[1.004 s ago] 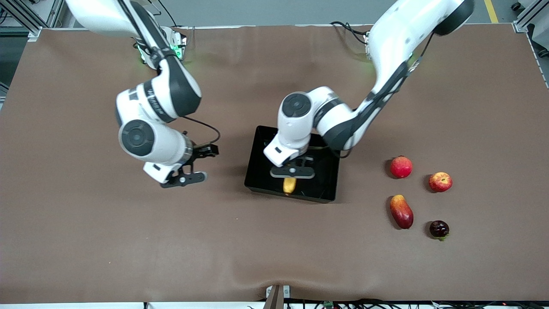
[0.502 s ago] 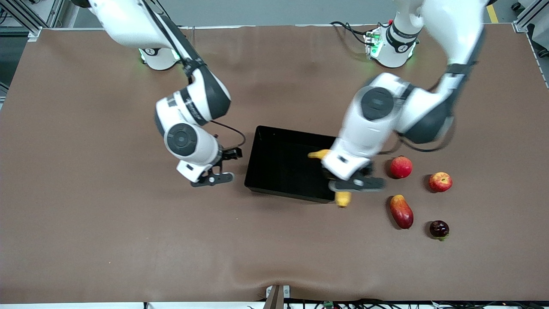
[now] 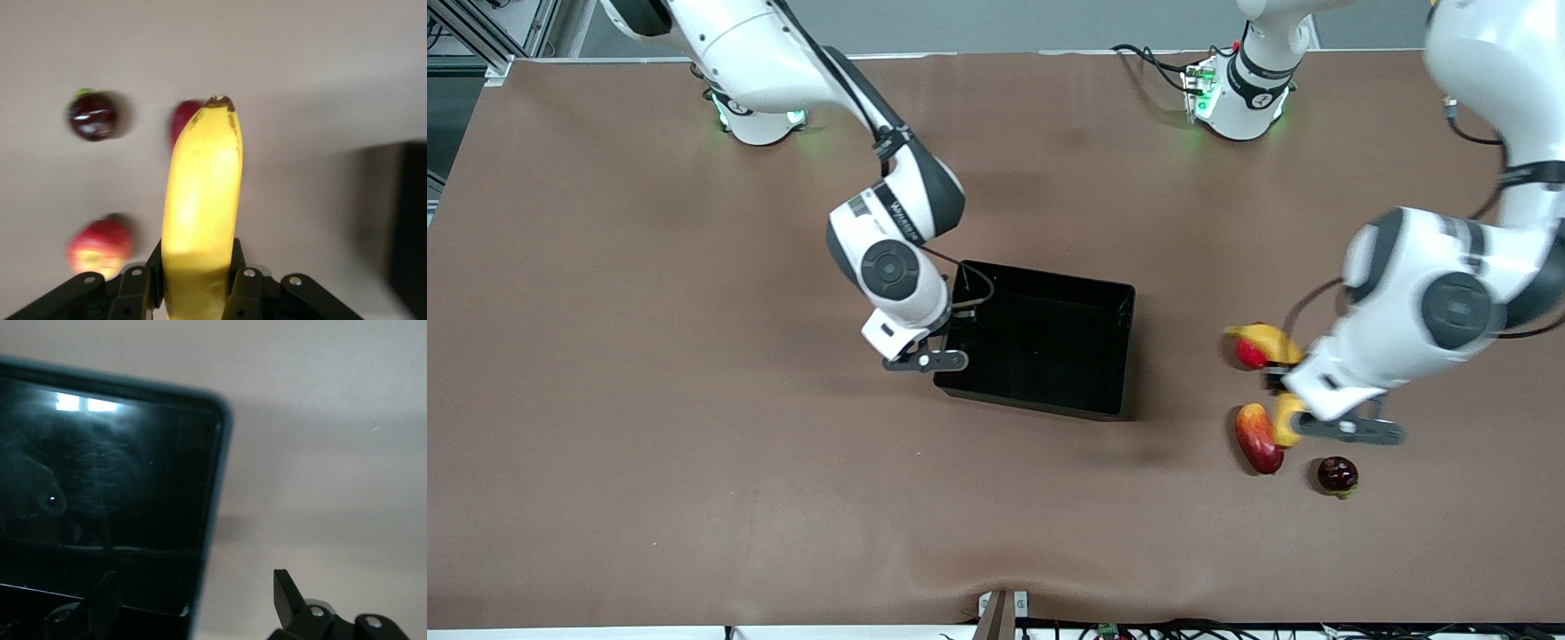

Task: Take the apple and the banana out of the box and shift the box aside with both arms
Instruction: 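Carry the banana beside the fruits while the right gripper grips the tray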

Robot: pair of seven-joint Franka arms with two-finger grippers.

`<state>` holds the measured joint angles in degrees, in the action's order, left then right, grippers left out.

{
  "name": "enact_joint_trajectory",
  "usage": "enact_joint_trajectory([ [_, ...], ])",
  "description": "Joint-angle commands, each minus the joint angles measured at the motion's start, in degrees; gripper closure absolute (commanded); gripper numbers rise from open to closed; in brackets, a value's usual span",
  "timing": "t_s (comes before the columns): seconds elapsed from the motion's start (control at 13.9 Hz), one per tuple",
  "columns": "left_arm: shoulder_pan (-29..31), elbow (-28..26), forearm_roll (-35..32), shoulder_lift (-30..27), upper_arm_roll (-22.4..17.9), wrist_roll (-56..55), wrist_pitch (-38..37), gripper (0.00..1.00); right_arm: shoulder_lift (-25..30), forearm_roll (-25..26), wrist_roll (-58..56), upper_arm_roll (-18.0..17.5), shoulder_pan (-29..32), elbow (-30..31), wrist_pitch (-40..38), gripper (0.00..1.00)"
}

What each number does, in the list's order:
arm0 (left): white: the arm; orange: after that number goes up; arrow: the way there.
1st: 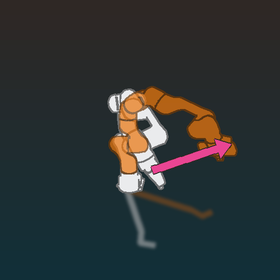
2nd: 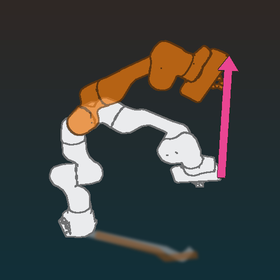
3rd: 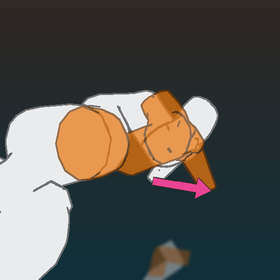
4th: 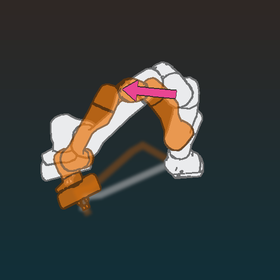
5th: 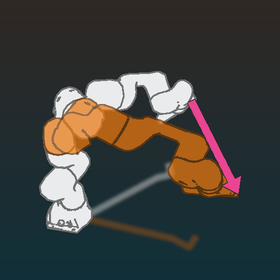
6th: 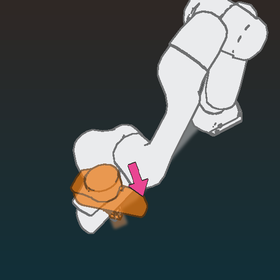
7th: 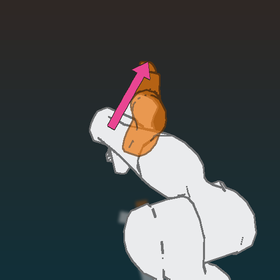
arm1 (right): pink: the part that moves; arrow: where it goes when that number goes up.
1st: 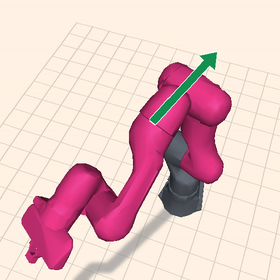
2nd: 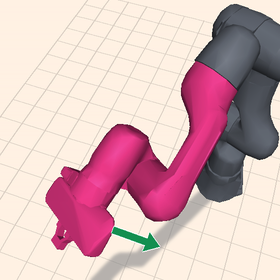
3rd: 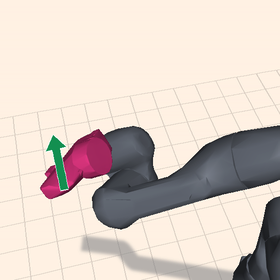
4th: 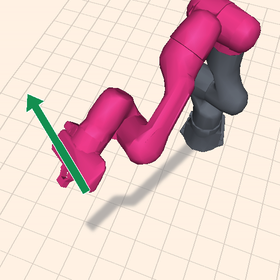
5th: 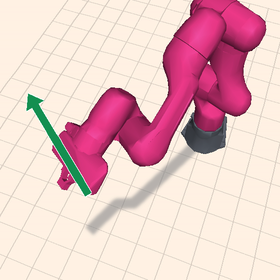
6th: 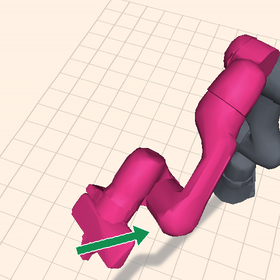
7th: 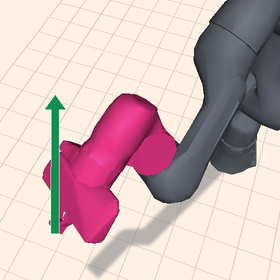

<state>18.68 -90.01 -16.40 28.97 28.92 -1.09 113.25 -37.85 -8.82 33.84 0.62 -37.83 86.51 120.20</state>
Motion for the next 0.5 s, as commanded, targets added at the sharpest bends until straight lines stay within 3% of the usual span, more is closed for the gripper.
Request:
enact_joint_trajectory([
  [0.0,6.78,-1.58,-0.55,1.96,0.70,13.09,2.32,1.00,-1.96,-0.41,3.25,0.52,-1.19,-0.73,0.74,0.00],
  [0.29,14.26,-1.66,-7.94,7.67,0.70,26.89,8.63,1.00,-2.58,-0.50,3.33,0.44,-1.28,1.99,4.17,0.00],
  [0.36,15.58,-1.66,-8.03,9.34,0.61,29.71,10.92,1.00,-2.58,-0.50,3.33,0.44,-1.37,2.51,4.26,0.09],
  [0.43,16.38,-1.66,-8.38,10.75,0.44,32.09,13.03,1.00,-2.58,-0.50,3.33,0.44,-1.37,2.87,4.17,0.24],
])
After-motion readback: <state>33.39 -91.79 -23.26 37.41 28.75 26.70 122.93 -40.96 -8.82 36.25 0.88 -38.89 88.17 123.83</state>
